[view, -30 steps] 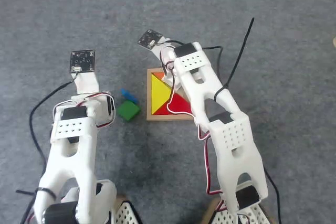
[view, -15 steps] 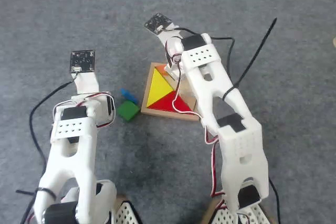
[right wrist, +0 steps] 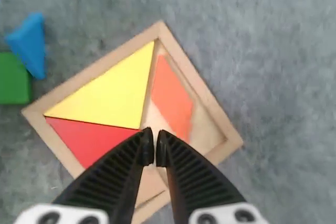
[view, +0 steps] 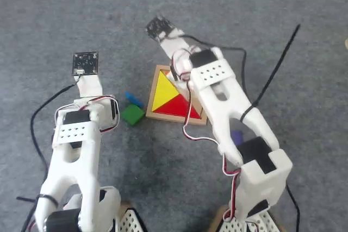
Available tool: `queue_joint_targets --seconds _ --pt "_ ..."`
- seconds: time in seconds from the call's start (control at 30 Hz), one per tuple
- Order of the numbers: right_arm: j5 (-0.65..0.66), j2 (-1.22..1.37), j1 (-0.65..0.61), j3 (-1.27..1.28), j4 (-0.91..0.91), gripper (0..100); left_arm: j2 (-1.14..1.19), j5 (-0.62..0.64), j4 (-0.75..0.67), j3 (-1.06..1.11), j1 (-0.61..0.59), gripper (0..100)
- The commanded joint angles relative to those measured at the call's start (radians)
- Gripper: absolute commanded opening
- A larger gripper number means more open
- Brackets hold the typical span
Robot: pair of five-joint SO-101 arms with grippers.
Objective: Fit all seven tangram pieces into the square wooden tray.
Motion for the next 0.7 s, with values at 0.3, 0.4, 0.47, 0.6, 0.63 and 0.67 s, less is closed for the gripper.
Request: queue_joint_targets --seconds 0.3,0.4,0.47,0.6,0.63,0.67 --pt "0.048 0.237 0.038 -0.192 0.025 22.2 -0.002 -0.014 -0.02 -0.007 0.006 13" --pt "0.051 0.297 0.025 -0.236 0.025 21.4 -0.002 -0.014 -0.02 -0.007 0.006 13" --pt "0.049 0.323 0.016 -0.261 0.025 21.5 -0.002 -0.014 -0.02 -0.007 0.006 13" --pt "0.049 0.352 0.005 -0.278 0.022 21.7 -0.002 -0.014 -0.02 -0.007 0.006 13" --pt "0.049 0.36 0.001 -0.281 0.018 22.3 -0.002 -0.014 -0.02 -0.007 0.006 13" --pt "0.051 0.366 -0.001 -0.281 0.012 23.4 -0.002 -0.014 -0.02 -0.007 0.006 13"
